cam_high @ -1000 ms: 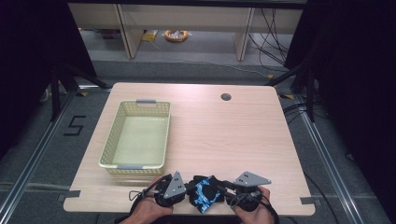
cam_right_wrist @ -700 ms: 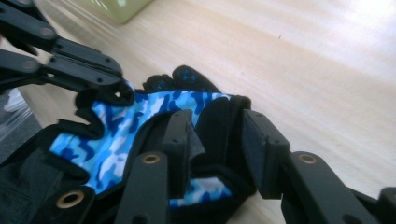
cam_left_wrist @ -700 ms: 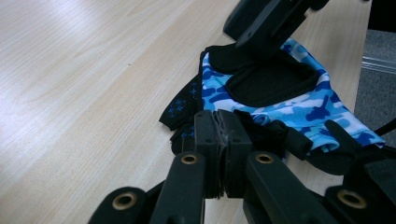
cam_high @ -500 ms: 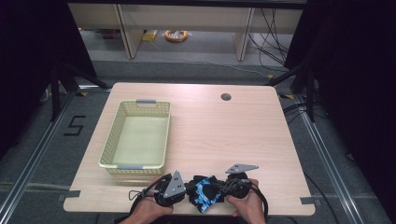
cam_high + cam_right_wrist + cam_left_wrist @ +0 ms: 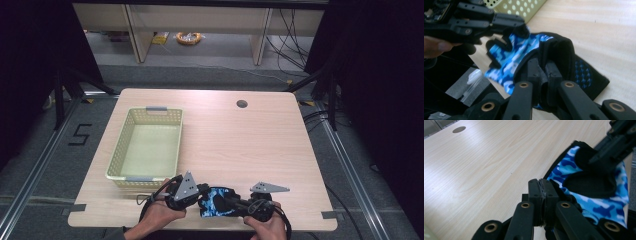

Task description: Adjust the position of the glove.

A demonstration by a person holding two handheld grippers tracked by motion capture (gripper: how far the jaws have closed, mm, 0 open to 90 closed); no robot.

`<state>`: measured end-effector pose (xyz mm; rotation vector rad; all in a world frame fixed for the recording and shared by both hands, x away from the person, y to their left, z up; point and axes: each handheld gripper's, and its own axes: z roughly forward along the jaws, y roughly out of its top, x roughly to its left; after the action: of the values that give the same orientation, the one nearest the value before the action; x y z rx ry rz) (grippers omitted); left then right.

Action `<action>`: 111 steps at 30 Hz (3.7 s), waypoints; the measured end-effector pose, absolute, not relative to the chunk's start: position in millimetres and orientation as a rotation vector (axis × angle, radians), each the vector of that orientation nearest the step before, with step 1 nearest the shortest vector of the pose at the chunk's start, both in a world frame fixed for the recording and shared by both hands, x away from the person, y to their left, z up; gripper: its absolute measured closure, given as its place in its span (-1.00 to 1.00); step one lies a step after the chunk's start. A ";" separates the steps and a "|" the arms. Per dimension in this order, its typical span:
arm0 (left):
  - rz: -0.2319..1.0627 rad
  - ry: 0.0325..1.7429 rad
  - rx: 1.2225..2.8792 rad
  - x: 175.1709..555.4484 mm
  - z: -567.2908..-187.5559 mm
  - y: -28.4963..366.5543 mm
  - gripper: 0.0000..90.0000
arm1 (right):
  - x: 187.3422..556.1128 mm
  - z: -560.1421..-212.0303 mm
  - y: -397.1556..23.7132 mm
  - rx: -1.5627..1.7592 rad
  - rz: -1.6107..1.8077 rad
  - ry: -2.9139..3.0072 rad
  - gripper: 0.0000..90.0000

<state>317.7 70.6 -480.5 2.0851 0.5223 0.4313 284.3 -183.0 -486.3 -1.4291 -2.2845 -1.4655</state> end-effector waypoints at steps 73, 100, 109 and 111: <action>0.157 0.740 2.082 298.2 -509.8 68.1 0.08 | 313.4 -482.5 -211.7 -1.580 -1.313 -2.522 -0.07; 0.209 0.762 2.171 297.0 -517.6 44.5 0.01 | 322.6 -499.0 -207.6 -1.601 -1.033 -2.539 0.30; 0.177 0.721 2.130 292.5 -519.8 41.9 0.59 | 318.7 -504.2 -208.4 -1.579 -1.172 -2.508 0.41; 0.193 0.708 2.146 291.9 -519.6 42.6 0.66 | 318.7 -503.8 -209.8 -1.559 -1.172 -2.526 0.43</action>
<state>291.9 42.6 -519.6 2.1462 0.7080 0.1933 318.7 -209.8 -503.8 -1.5590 -2.5257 -1.1719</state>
